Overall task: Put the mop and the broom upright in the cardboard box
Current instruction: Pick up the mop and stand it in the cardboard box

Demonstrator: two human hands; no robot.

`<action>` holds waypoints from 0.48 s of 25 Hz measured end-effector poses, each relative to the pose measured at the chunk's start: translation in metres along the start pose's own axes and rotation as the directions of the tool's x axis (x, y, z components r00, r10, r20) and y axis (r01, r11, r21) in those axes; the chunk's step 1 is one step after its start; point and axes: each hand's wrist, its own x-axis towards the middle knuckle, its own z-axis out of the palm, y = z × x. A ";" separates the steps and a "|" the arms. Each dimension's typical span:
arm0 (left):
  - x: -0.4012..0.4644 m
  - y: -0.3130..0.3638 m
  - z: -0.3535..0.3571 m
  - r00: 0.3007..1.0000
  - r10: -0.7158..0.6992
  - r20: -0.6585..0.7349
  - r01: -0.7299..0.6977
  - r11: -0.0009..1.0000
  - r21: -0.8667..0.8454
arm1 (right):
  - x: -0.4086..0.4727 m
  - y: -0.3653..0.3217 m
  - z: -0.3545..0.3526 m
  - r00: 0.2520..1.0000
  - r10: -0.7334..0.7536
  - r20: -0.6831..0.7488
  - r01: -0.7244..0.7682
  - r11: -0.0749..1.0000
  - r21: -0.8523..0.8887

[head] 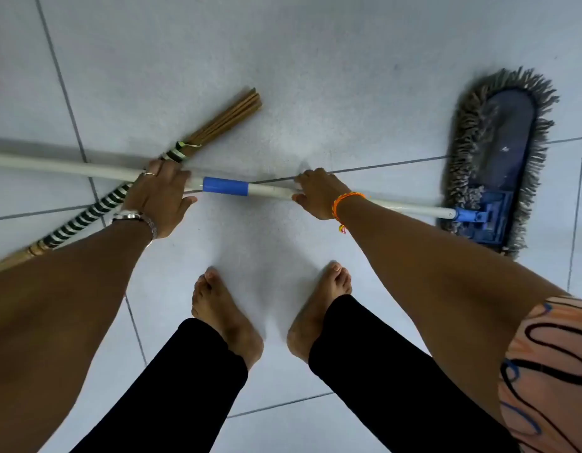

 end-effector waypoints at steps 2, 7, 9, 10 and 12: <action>0.005 -0.001 0.004 0.999 -0.007 -0.040 0.010 0.998 0.061 | 0.013 -0.006 0.005 0.996 -0.034 0.079 0.032 0.999 0.015; 0.012 -0.012 -0.002 0.992 0.124 0.019 -0.126 0.988 0.088 | 0.020 -0.012 -0.003 0.943 -0.035 0.330 0.048 0.998 -0.032; -0.003 -0.011 -0.026 0.991 0.132 0.033 -0.133 0.991 0.033 | 0.000 -0.015 -0.017 0.935 -0.022 0.354 0.021 1.000 0.005; -0.015 -0.006 -0.043 0.989 0.145 0.004 -0.145 0.989 0.023 | -0.015 -0.018 -0.029 0.935 -0.013 0.355 -0.005 0.999 0.049; -0.045 0.006 -0.085 0.977 0.201 -0.068 -0.195 0.977 0.087 | -0.049 -0.025 -0.056 0.934 0.034 0.355 -0.094 0.984 0.154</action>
